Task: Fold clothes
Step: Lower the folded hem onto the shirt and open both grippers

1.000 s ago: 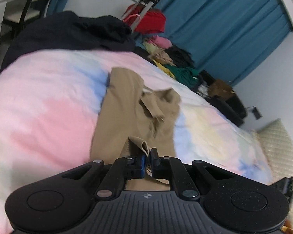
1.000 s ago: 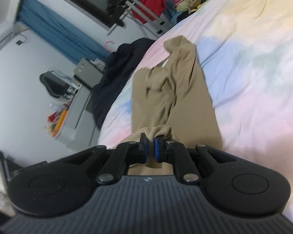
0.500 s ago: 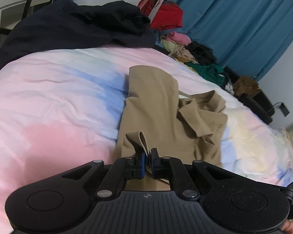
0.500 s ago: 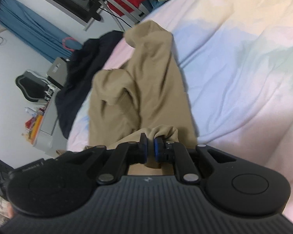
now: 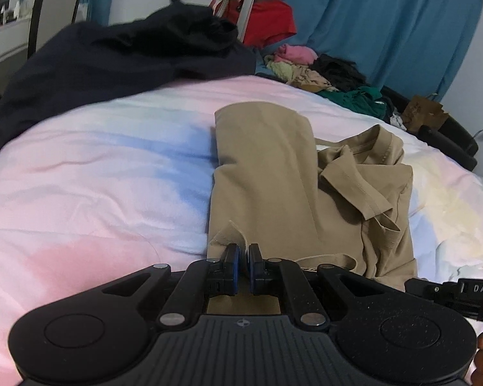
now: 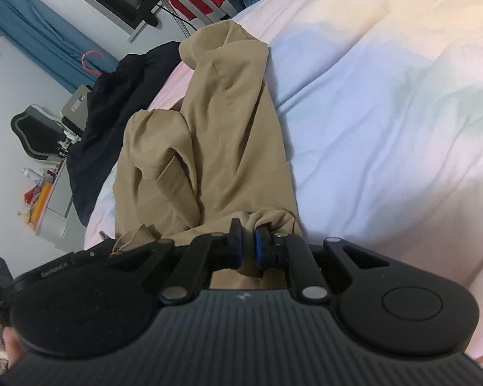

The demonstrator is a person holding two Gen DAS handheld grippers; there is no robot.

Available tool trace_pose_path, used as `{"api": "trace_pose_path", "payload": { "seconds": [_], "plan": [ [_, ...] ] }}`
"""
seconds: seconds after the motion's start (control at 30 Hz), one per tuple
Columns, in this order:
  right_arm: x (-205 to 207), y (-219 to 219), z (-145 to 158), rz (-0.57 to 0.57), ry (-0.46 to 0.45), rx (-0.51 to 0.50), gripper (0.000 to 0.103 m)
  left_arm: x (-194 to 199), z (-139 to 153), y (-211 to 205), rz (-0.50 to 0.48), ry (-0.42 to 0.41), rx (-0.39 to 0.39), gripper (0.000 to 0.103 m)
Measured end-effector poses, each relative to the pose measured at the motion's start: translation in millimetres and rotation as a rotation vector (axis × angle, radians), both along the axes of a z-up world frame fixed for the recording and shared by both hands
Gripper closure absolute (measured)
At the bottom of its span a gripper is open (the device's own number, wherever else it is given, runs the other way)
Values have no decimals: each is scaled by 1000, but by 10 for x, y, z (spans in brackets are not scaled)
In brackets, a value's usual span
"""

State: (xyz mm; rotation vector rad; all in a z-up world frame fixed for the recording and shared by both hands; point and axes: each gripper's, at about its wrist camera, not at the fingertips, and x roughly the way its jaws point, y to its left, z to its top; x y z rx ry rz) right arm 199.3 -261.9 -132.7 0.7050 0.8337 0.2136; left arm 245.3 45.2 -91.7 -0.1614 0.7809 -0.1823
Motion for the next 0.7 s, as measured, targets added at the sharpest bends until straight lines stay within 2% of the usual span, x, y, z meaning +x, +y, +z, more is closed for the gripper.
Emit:
{"api": "trace_pose_path", "payload": {
  "seconds": [0.03, 0.1, 0.17, 0.2, 0.23, 0.27, 0.37, 0.5, 0.57, 0.63, 0.7],
  "plan": [
    [-18, 5, 23, 2, -1, -3, 90, -36, 31, -11, -1, -11, 9, 93],
    [-81, 18, 94, 5, -23, 0, 68, -135, 125, -35, -6, -42, 23, 88],
    [-218, 47, 238, -5, -89, -3, 19, -278, 249, -66, -14, -83, 38, 82],
    [-307, 69, 331, -13, -133, -12, 13, -352, 310, -82, -16, -103, 46, 78],
    [-402, 104, 433, -19, -174, -41, 9, -440, 366, -105, -14, -122, 57, 65],
    [-515, 150, 551, -21, -224, -81, 9, -530, 422, -129, -13, -141, 68, 48],
    [-833, 268, 812, -41, -338, -200, 9, -826, 547, -215, -38, -199, 91, 22],
    [-1187, 393, 995, -56, -421, -304, 9, -1157, 661, -308, -68, -238, 124, 15],
    [-1283, 439, 1048, -70, -428, -337, 9, -1309, 715, -328, -60, -254, 137, 6],
    [-1350, 490, 1062, -76, -430, -370, 9, -1498, 758, -344, -41, -281, 156, 4],
    [-1403, 536, 1069, -83, -431, -403, 9, -1665, 753, -346, -44, -268, 164, 4]
  ]
}}
